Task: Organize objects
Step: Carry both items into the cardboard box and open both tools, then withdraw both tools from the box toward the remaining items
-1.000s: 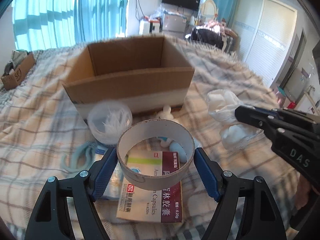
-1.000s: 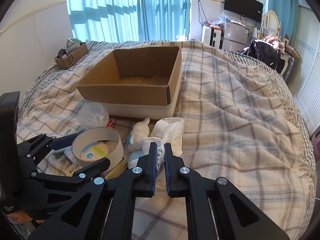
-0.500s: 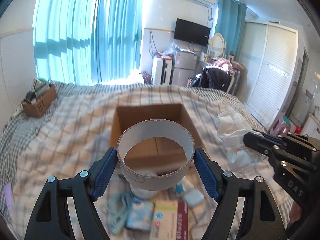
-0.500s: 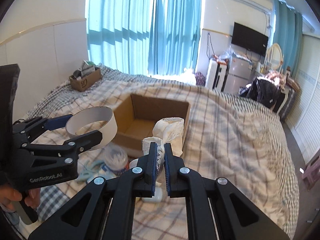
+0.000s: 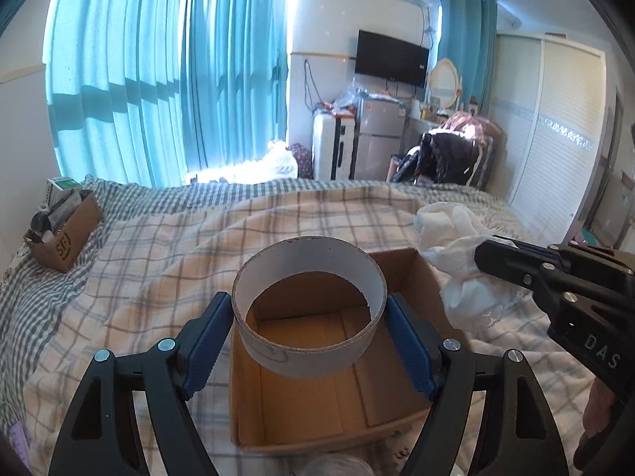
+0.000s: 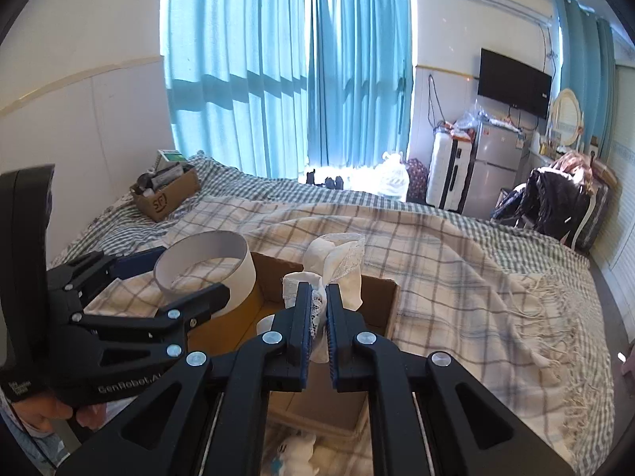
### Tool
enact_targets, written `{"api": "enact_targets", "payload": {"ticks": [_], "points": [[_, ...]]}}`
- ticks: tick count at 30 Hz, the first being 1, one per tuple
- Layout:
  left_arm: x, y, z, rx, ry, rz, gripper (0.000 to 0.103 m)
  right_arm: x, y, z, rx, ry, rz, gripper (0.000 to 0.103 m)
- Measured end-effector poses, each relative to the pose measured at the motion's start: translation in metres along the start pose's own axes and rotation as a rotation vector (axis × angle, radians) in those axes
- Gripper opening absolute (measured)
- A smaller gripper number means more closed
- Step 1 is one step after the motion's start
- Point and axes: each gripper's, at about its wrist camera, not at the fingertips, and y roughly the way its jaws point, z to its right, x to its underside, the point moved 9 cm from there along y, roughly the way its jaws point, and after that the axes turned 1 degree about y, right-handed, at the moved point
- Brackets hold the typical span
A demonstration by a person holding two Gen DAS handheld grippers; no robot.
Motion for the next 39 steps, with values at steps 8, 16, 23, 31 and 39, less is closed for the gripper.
{"api": "enact_targets", "payload": {"ticks": [8, 16, 23, 31, 39], "points": [[0.03, 0.06, -0.003, 0.001, 0.017, -0.058, 0.08, 0.045, 0.082, 0.021, 0.019, 0.019, -0.137, 0.007], [0.04, 0.065, -0.004, 0.01, 0.002, -0.103, 0.081, 0.047, 0.085, 0.024, 0.017, 0.035, -0.156, 0.007], [0.031, 0.038, -0.007, -0.001, -0.012, -0.064, 0.1, 0.042, 0.063, 0.038, 0.058, 0.115, -0.139, 0.063], [0.014, -0.028, -0.019, -0.052, -0.008, -0.021, 0.1, 0.015, -0.022, 0.048, 0.114, 0.121, -0.056, 0.068], [-0.007, -0.114, -0.02, -0.088, -0.005, 0.059, 0.102, -0.015, -0.125, 0.033, 0.11, 0.108, 0.043, 0.07]]}}
